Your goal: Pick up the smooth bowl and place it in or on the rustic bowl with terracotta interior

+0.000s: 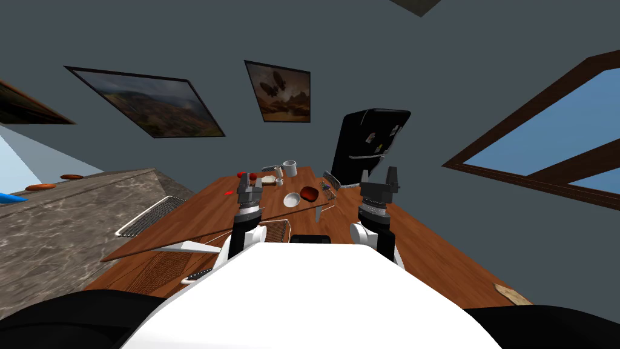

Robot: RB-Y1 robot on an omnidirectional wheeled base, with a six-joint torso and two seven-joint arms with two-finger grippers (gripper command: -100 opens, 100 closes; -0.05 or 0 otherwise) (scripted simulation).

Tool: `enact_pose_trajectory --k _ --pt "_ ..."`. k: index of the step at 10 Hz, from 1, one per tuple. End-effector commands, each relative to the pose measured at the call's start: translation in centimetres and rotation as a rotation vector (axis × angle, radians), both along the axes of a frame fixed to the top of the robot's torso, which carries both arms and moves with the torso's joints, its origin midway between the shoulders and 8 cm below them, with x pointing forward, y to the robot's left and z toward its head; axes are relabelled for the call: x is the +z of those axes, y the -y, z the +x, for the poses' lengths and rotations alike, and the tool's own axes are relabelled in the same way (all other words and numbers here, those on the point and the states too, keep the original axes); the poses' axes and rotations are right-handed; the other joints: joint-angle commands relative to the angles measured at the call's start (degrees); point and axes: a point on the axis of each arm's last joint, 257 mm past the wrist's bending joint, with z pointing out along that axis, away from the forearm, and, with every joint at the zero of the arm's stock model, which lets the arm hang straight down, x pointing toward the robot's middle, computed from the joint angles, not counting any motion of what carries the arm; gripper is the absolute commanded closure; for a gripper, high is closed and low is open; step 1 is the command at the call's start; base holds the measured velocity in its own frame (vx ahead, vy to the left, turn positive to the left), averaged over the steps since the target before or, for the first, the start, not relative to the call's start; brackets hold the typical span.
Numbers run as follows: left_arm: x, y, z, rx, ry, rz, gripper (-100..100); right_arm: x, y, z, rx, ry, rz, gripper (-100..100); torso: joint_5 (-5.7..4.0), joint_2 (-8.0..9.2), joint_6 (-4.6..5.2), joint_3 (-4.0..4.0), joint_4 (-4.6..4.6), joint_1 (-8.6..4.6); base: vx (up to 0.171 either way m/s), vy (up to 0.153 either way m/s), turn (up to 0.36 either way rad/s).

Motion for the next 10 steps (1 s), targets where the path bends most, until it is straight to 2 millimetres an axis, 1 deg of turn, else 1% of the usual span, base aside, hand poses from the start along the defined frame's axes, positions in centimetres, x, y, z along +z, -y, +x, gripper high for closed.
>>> enact_pose_trajectory --k 1,3,5,6,8,9,10 --pt "-0.8 0.4 0.8 -0.020 -0.037 0.017 -100 0.0 0.0 0.0 0.000 0.000 0.000 0 0.00 0.00 0.00 0.00 0.00 0.00 -0.012 -0.014 -0.026" --pt "-2.1 0.8 1.8 -0.040 -0.089 0.029 -100 0.0 0.0 0.0 0.000 0.000 0.000 0 -0.01 0.07 0.00 0.04 0.01 -0.06 -0.025 -0.026 -0.028" --pt "-3.7 1.2 3.0 -0.061 -0.152 0.036 -100 0.0 0.0 0.0 0.000 0.000 0.000 0 -0.03 0.10 0.00 0.06 0.02 -0.11 -0.028 -0.030 -0.031" --pt "-3.8 1.2 3.1 -0.060 -0.157 0.034 -100 0.0 0.0 0.0 0.000 0.000 0.000 0 -0.02 0.10 0.01 0.06 0.02 -0.11 -0.017 -0.023 -0.013" --pt "-5.9 1.6 4.4 -0.078 -0.231 0.033 -100 0.0 0.0 0.0 0.000 0.000 0.000 0 -0.02 0.06 0.01 0.03 0.01 -0.09 -0.019 -0.028 -0.038" --pt "-6.1 1.5 4.5 -0.076 -0.240 0.031 -100 0.0 0.0 0.0 0.000 0.000 0.000 0 -0.02 0.08 0.01 0.04 0.02 -0.11 -0.019 -0.023 -0.013" --pt "-7.4 1.6 5.2 -0.083 -0.285 0.026 -100 0.0 0.0 0.0 0.000 0.000 0.000 0 -0.02 0.07 0.00 0.04 0.02 -0.08 -0.017 -0.022 -0.031"
